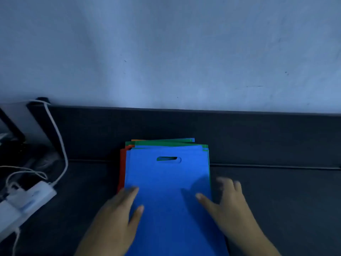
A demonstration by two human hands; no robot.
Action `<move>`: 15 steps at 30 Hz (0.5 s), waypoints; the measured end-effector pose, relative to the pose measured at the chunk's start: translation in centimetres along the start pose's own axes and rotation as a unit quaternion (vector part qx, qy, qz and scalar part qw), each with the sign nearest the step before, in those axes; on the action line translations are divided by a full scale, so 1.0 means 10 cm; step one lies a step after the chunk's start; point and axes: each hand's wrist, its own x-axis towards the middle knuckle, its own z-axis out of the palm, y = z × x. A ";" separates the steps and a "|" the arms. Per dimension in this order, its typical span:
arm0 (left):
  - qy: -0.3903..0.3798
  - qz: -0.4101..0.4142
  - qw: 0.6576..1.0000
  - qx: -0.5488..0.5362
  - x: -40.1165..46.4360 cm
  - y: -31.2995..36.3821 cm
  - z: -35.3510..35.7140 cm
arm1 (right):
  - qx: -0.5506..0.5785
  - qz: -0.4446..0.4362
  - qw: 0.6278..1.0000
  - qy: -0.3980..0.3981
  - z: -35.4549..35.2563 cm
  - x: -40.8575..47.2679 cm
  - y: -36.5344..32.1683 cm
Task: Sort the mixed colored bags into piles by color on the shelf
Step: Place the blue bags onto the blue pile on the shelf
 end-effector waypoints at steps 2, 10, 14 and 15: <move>-0.070 -0.004 0.991 0.114 0.00 -0.01 0.13 | 0.039 0.080 0.995 -0.053 0.04 -0.05 0.08; 0.007 0.053 0.997 0.059 -0.05 0.20 0.38 | 0.104 0.138 0.985 -0.010 -0.09 -0.13 0.24; 0.038 0.054 0.993 0.101 -0.01 0.02 0.47 | 0.145 0.159 0.976 0.021 -0.10 -0.24 0.28; 0.036 0.070 0.991 0.104 0.01 0.02 0.45 | 0.161 0.161 0.973 0.021 -0.09 -0.27 0.29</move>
